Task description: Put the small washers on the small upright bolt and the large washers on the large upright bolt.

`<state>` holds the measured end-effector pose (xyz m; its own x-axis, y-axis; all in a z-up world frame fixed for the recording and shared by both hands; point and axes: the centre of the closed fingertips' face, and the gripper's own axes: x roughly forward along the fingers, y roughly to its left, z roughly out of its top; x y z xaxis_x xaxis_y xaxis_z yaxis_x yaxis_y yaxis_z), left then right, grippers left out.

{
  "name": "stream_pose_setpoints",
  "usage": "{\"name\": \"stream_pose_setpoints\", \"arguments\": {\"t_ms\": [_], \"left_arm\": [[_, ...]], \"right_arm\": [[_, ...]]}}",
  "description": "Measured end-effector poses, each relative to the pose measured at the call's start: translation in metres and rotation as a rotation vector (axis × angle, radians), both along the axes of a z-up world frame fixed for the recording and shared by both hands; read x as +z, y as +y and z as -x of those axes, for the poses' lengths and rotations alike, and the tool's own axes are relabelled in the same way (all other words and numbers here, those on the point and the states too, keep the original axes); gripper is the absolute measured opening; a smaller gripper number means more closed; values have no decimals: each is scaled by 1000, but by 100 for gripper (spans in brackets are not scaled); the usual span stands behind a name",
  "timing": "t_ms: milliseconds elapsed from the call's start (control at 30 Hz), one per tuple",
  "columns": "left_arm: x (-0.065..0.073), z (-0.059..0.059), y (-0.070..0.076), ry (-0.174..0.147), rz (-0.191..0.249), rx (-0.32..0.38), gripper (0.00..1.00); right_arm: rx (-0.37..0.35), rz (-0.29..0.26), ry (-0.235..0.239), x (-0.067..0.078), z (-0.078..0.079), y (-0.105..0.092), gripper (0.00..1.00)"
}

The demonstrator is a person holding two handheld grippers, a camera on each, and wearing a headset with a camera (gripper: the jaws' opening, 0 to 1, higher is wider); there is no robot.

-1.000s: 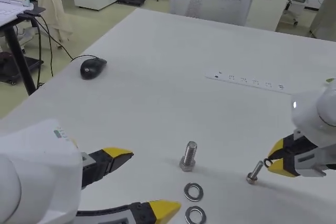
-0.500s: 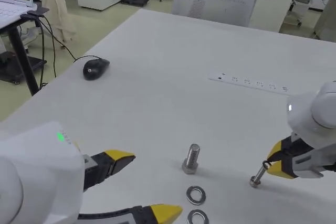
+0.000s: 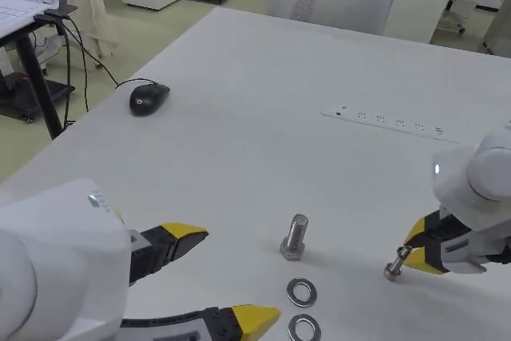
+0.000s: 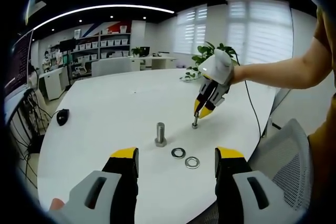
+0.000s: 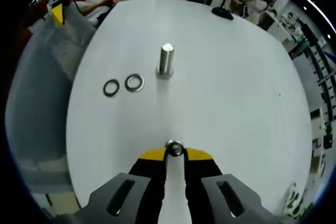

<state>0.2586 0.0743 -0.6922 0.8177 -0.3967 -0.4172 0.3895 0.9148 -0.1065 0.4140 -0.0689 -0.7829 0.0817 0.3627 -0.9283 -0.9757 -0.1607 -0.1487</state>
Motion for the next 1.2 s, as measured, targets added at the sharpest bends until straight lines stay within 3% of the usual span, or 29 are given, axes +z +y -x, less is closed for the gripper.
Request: {"name": "stream_pose_setpoints", "arguments": {"t_ms": [200,700,967,1200], "left_arm": [[-2,1,1,8,-2,5,58],[-1,-3,2,12,-6,8,58],[-1,-2,2,11,-8,8,58],[1,-2,1,4,-11,6,58]], "right_arm": [[-4,4,9,-15,-2,-3,13],[-15,6,30,-28,-4,-4,9],[-22,-1,32,-26,-4,-6,10],[-30,-6,41,-20,5,-9,10]]}}
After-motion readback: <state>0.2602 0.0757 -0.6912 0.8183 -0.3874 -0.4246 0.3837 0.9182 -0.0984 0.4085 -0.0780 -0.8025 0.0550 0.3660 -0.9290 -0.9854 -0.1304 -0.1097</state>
